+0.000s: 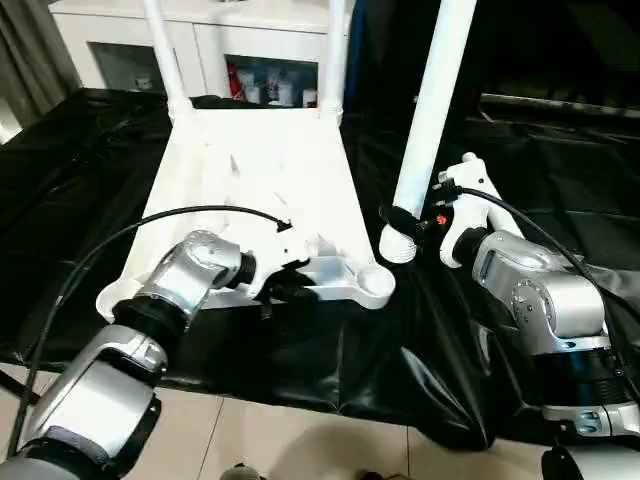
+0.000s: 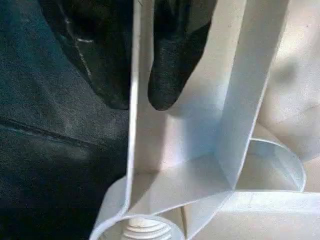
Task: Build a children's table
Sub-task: Pick table leg
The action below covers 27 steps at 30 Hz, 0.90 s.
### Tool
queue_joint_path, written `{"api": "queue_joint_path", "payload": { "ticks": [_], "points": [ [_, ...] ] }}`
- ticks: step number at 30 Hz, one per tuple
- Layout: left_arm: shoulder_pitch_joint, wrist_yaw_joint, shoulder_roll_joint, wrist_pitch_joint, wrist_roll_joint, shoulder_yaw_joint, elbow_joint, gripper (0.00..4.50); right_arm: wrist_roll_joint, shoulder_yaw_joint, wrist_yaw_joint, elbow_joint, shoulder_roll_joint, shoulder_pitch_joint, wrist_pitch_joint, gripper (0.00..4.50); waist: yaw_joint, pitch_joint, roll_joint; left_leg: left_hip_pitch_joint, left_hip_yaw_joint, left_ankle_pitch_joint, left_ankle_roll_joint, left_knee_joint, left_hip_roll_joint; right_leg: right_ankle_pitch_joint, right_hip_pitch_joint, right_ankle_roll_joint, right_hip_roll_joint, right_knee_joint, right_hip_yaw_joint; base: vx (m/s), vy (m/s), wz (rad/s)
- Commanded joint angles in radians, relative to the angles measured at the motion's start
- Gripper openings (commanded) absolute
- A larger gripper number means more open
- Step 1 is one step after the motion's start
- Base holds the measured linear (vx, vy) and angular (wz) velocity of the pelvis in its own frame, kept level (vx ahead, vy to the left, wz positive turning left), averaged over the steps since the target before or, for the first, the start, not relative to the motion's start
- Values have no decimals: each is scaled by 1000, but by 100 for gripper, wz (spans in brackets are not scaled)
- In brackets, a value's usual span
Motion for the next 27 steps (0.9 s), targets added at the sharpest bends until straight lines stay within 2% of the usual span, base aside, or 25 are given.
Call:
{"api": "queue_joint_path", "payload": {
  "ticks": [1,5,9,13,14,16,17,18,21,22,24,25,27],
  "points": [
    [-15,-10,7,-21,19,18,16,56,11,-11,9,-34,-9,-2,10,189,3,-89,9,0,18,-131,23,-72,9,-372,90,-42,-63,-77,56,0,0,0],
    [0,-8,17,-21,5,46,-2,28,25,-14,19,-36,-5,-3,25,189,4,-89,11,2,17,-139,24,-72,10,-379,89,-40,-63,-80,55,0,0,0],
    [40,-18,33,5,-15,61,-62,9,41,1,54,-45,-13,10,46,189,1,-90,8,-3,15,-131,24,-73,12,-358,93,-46,-64,-74,55,0,0,0],
    [84,-26,33,14,-13,63,-97,9,58,3,67,-43,-3,11,57,189,-5,-93,10,-3,16,-100,28,-72,16,-278,92,-87,-64,-58,62,0,0,0],
    [101,-20,31,24,-14,63,-118,9,64,8,77,-37,4,9,56,189,-5,-93,13,-2,16,-96,30,-72,16,-267,92,-96,-63,-56,63,0,0,0],
    [144,10,23,66,-10,59,-180,0,61,32,108,0,16,8,44,189,-8,-93,12,-3,15,-93,28,-73,20,-245,95,-110,-66,-51,64,0,0,0],
    [152,15,23,74,-7,59,-195,0,56,39,114,10,17,8,41,189,-10,-90,12,-2,18,-103,32,-73,17,-259,93,-112,-64,-55,64,0,0,0],
    [167,20,19,94,-14,63,-227,0,49,50,125,23,16,10,37,189,-10,-89,8,-1,21,-117,35,-74,15,-290,92,-108,-64,-60,64,0,0,0],
    [188,29,15,127,-26,72,-276,0,42,63,138,35,14,13,33,189,-11,-86,6,1,24,-136,29,-75,14,-359,92,-84,-64,-67,63,0,0,0],
    [207,47,13,159,-32,84,-322,0,32,78,146,37,5,16,35,189,-11,-84,-1,3,26,-142,30,-75,13,-397,90,-64,-64,-74,63,0,0,0],
    [218,54,15,168,-32,91,-345,0,25,90,150,32,-3,18,40,189,-13,-76,2,8,27,-174,29,-78,10,-469,86,-35,-61,-85,59,0,0,0],
    [220,56,16,167,-31,92,-347,0,24,92,152,30,-5,19,40,189,-15,-76,2,14,27,-192,29,-76,6,-512,84,-13,-61,-93,56,0,0,0],
    [228,57,21,171,-27,96,-359,0,16,98,157,32,-9,21,28,189,-17,-78,2,14,27,-195,32,-74,2,-535,82,10,-59,-100,53,0,0,0]
  ]
}}
